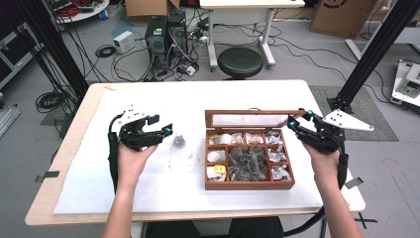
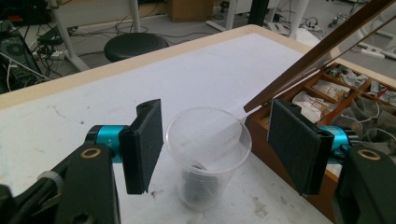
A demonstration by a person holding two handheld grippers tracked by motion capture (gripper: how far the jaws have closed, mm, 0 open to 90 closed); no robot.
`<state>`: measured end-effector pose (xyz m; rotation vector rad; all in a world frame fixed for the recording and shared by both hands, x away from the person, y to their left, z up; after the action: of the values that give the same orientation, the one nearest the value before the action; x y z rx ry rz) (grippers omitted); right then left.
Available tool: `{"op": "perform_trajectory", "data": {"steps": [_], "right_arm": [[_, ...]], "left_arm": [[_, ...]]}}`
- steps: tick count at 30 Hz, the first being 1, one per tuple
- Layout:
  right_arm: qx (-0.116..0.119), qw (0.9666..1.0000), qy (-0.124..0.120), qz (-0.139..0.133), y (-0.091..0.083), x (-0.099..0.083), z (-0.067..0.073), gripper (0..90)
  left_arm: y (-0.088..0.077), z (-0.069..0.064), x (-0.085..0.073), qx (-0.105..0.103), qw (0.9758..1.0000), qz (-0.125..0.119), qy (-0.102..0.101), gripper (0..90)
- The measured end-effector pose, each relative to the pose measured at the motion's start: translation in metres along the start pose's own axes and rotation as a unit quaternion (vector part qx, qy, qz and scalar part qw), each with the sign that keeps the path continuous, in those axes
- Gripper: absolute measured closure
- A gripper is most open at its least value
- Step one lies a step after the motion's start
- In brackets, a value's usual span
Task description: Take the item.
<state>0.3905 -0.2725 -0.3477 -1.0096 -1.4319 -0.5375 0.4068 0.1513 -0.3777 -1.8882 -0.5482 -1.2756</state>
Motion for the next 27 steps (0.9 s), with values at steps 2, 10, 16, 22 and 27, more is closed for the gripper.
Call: {"op": "perform_trajectory", "data": {"steps": [2,10,16,22,27], "right_arm": [[0.0,1.0,-0.001,0.0,0.0,0.0,0.0,50.5],[0.001,1.0,0.003,0.001,0.001,0.001,-0.001,50.5],[0.002,1.0,0.002,0.001,0.001,0.001,-0.001,50.5],[0.002,1.0,0.002,0.001,0.001,0.001,-0.001,50.5],[0.001,1.0,0.002,0.002,0.0,0.001,-0.001,50.4]], "left_arm": [[-0.006,0.0,0.003,0.005,0.9998,0.005,0.018,35.6],[-0.027,0.001,0.011,0.004,0.9991,-0.008,0.041,35.2],[-0.039,0.004,0.018,0.015,0.9976,-0.04,0.055,35.2],[-0.043,0.005,0.018,-0.004,0.9976,-0.056,0.041,32.1],[-0.045,0.004,0.022,-0.012,0.9973,-0.066,0.031,29.6]]}}
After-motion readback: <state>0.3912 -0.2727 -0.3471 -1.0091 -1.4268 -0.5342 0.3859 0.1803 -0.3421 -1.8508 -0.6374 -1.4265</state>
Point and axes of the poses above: each handheld gripper's, and its own axes: y roughly forward along the jaws, x roughly out of its top, z roughly to its left, the point moved 8 cm from there along y, roughly forward along the jaws, and after that the axes turned 8 degrees about -y, right-handed, at the moved point
